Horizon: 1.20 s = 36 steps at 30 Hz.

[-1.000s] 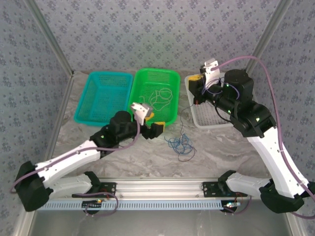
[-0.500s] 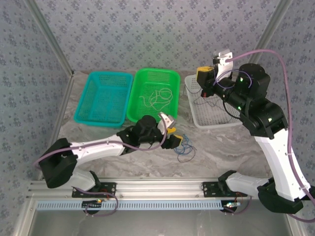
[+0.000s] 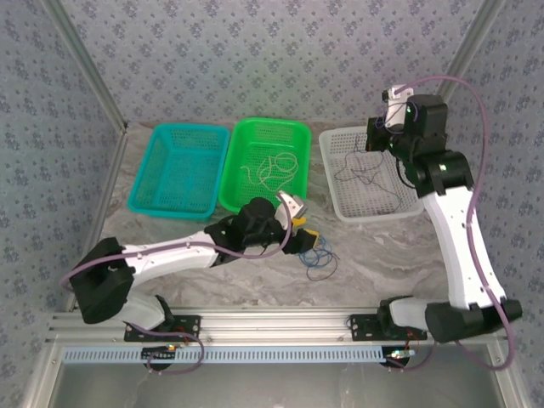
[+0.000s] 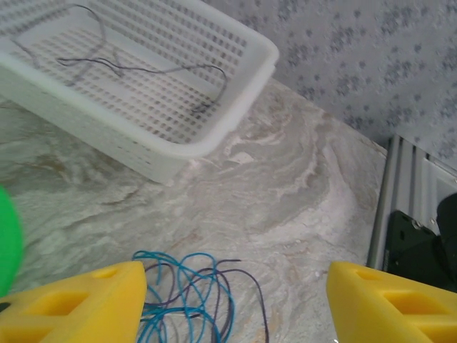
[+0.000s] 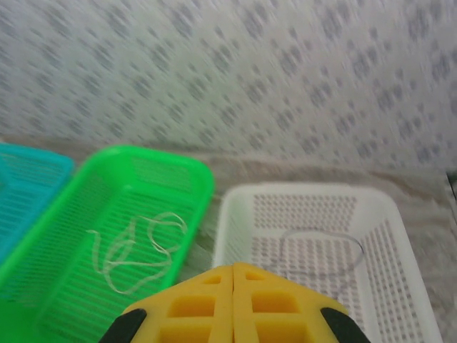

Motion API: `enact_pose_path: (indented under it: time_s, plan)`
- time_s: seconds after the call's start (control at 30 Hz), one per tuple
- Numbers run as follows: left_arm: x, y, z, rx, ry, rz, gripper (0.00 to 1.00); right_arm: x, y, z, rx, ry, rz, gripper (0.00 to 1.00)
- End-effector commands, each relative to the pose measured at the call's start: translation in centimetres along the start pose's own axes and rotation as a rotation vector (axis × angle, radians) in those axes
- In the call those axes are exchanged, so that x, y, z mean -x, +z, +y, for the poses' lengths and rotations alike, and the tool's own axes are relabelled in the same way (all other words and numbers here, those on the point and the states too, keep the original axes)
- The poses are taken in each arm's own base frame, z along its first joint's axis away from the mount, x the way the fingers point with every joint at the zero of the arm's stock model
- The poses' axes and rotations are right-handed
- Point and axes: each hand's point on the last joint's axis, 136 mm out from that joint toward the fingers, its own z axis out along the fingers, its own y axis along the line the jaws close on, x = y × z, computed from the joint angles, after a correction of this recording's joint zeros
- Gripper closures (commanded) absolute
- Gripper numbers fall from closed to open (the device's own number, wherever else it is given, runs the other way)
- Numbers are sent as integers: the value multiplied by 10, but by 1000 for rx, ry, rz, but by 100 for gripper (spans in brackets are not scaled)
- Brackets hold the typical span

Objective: Untangle the cables

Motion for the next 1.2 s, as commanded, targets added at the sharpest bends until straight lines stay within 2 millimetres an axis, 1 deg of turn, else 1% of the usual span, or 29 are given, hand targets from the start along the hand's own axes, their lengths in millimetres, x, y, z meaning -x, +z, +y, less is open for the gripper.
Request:
enact_pose_path:
  time_s: [0.0,0.03,0.1,0.17,0.2,0.23,0.27,0.3,0.37,0.4,0.47,0.5,0.53,0.67,0.73,0.8,0.9,0.97,1.0,1.03,1.07,1.13,1.17]
  plan:
    - [4,-22,11,92,8,-47,31,-30,41,-29,-59,29,115,98]
    - [4,-26,14,105,9,-52,30,-42,54,-36,-72,39,156,98]
    - [1,-34,18,134,8,-56,29,-72,82,-48,-107,49,254,99]
    - [-4,-41,22,158,6,-51,29,-98,101,-57,-129,62,338,98]
    - [-6,-44,25,171,5,-49,29,-110,109,-60,-135,74,376,95]
    - [-7,-48,27,185,4,-52,28,-123,117,-63,-138,86,418,91]
    - [-7,-52,30,203,0,-59,28,-137,124,-67,-149,102,463,81]
    - [-9,-56,33,219,-4,-63,28,-151,130,-72,-163,115,510,66]
    - [-11,-62,36,240,-6,-74,26,-172,138,-81,-200,121,585,29]
    - [-12,-65,38,250,-7,-76,25,-180,140,-85,-218,113,610,16]
    - [-14,-71,41,274,-8,-76,24,-184,138,-89,-242,102,617,6]
    - [-16,-73,44,289,-8,-72,23,-182,135,-89,-247,102,606,2]
    - [-17,-74,46,300,-10,-69,23,-178,132,-89,-248,103,591,0]
    - [-20,-75,52,328,-28,-57,19,-159,112,-80,-222,117,500,0]
    - [-22,-72,56,346,-53,-43,18,-158,106,-79,-214,110,492,0]
    - [-25,-69,62,371,-85,-26,18,-164,108,-81,-206,117,524,0]
    - [-28,-64,66,381,-114,-8,18,-183,120,-84,-152,222,618,1]
    - [-31,-62,67,387,-129,8,18,-190,129,-69,-16,296,629,1]
    - [-32,-62,68,391,-135,14,18,-193,133,-66,28,344,634,5]
    - [-32,-63,68,393,-138,15,18,-197,136,-67,30,354,651,10]
    - [-34,-63,69,397,-142,20,18,-207,137,-74,-12,311,699,15]
    - [-35,-63,69,395,-146,18,18,-226,138,-97,-176,174,805,20]
    - [-34,-63,69,393,-146,16,18,-237,136,-109,-253,87,868,22]
